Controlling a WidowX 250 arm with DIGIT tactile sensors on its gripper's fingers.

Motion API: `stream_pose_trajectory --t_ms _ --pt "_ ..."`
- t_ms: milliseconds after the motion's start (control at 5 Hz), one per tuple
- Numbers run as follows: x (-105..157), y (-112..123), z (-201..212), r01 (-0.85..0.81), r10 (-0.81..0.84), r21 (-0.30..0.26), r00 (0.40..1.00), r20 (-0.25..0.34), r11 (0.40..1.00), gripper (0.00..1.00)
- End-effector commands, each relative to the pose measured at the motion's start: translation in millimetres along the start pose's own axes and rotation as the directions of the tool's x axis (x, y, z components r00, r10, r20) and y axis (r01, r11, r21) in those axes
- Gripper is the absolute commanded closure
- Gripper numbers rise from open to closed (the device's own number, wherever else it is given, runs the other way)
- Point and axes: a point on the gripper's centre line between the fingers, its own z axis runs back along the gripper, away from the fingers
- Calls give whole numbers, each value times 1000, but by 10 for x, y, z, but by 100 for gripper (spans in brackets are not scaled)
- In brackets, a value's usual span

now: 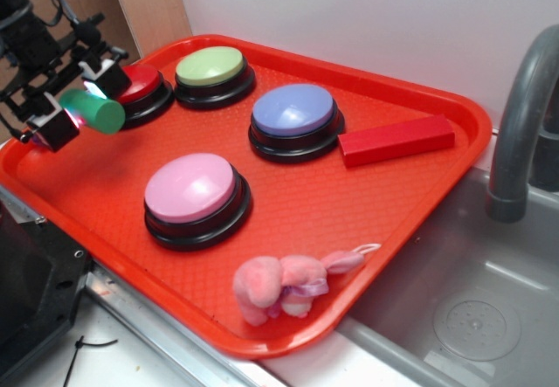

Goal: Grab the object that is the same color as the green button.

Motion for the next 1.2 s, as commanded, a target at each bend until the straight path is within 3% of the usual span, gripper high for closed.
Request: stream_pose_trajectory --t_ms 0,200,400,800,1000 --pt "-574 -464 575 518 -515 -51 855 64 854 100" --pt "-735 -480 761 709 -709 -88 704 40 699 100" --pt "-896 -427 891 864 -865 -77 500 34 497 100" --pt "-888 -372 1009 992 -997 -118 31 -65 39 100" --pt "-811 -326 1008 955 -979 -232 -201 -39 -186 100"
